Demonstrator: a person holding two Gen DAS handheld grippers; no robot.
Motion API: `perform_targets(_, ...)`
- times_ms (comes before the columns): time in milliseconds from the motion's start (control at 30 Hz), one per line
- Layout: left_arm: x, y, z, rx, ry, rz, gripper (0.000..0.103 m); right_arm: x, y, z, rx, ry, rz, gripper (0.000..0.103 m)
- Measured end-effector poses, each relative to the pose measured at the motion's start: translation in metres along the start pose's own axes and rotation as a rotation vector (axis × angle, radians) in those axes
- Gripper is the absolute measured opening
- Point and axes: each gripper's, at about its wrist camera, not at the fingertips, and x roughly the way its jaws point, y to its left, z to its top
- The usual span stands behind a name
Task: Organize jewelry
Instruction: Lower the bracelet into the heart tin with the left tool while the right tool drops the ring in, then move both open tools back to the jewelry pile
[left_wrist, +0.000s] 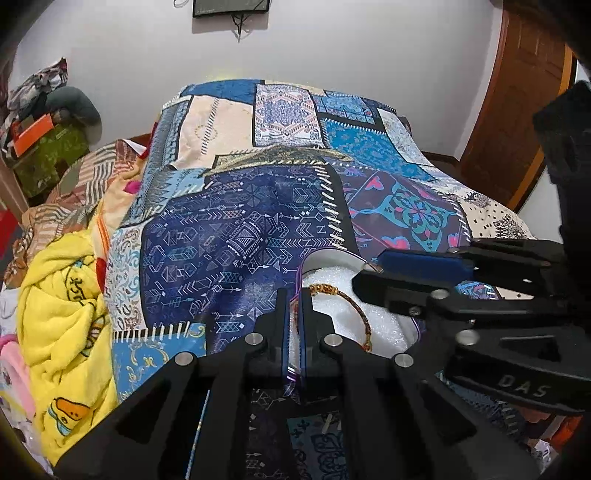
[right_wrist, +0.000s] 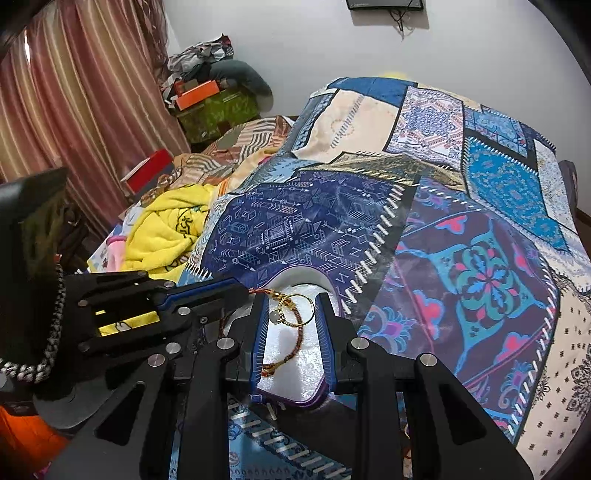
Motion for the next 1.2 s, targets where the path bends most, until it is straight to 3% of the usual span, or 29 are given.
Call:
perform_targets(267,-0.011,0.005,0.000,0.010,-0.017,0.055,0.006,0.009,0.000,-0.004,0.007,0.039,0.010,0.024)
perform_targets(433,-0.023,0.005,0.001,0.008,-0.041,0.068,0.028,0.006,0.004,-0.004,-0.001,0.051,-0.001,0.028)
perform_targets(1200,-0.116,-0.039,-0.003,0.028,-0.168,0.073,0.048,-0.117,0.013,-0.018,-0.016,-0.157,-0.163,0.032)
